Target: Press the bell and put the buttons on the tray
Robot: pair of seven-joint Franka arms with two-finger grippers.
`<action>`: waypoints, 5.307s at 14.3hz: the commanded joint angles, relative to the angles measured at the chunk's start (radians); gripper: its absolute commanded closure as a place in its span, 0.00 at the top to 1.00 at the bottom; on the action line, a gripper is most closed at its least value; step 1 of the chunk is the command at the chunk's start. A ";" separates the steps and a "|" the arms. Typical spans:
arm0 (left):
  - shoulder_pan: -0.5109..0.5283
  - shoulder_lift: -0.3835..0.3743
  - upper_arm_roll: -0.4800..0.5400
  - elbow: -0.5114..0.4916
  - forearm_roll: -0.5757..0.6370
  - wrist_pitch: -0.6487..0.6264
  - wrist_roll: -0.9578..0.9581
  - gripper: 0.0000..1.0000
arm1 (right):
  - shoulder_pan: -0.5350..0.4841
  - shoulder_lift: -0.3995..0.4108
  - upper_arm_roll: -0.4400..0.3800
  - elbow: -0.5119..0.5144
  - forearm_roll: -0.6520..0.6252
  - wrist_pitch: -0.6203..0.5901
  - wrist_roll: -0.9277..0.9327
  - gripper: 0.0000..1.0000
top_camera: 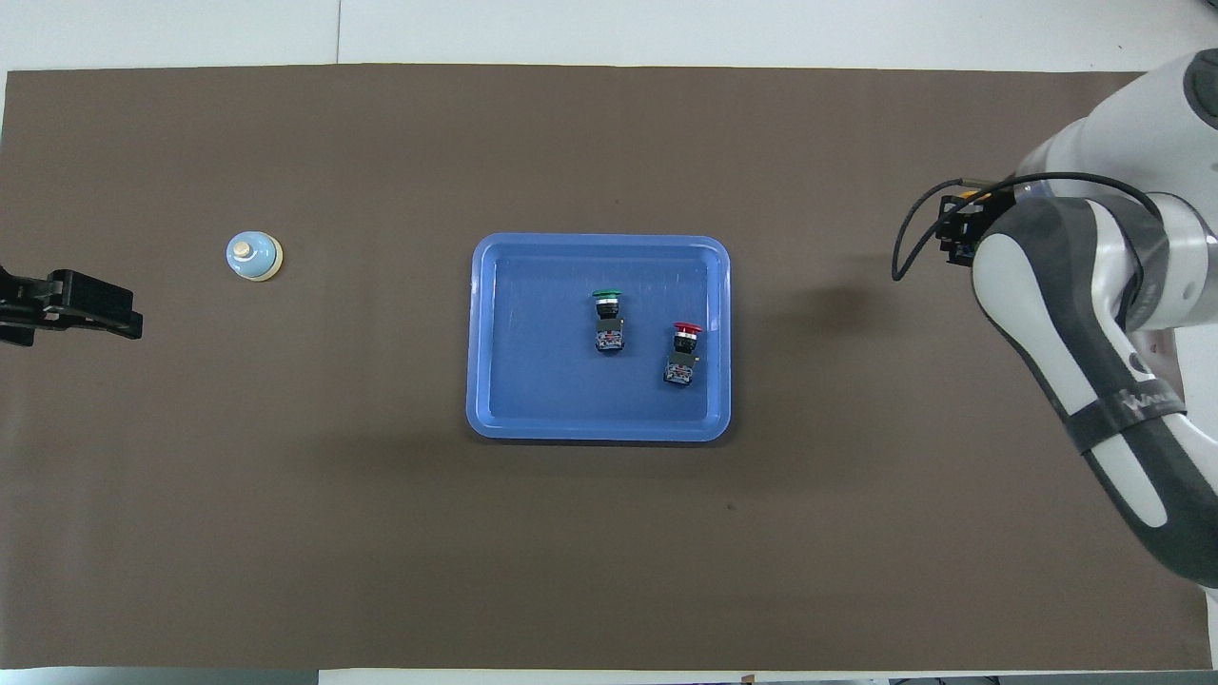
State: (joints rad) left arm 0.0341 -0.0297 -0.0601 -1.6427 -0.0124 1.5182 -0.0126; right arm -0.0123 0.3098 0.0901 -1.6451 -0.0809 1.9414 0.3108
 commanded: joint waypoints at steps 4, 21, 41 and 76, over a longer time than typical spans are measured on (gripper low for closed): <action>0.003 -0.016 0.000 -0.005 0.011 -0.007 -0.004 1.00 | 0.256 0.164 -0.004 0.315 0.059 -0.183 0.315 0.00; 0.001 -0.016 0.000 -0.005 0.011 -0.007 -0.004 1.00 | 0.647 0.394 -0.004 0.306 0.069 0.067 0.534 0.00; 0.003 -0.016 0.000 -0.005 0.011 -0.007 -0.004 1.00 | 0.272 0.158 -0.021 0.303 0.087 -0.090 0.383 1.00; 0.029 0.441 0.006 -0.055 0.031 0.652 0.011 0.00 | -0.153 -0.340 0.057 0.013 0.085 -0.377 -0.282 1.00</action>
State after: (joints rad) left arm 0.0615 0.4273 -0.0523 -1.6608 -0.0001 2.1437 -0.0114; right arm -0.1465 -0.0115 0.1334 -1.6063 -0.0097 1.5520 0.0549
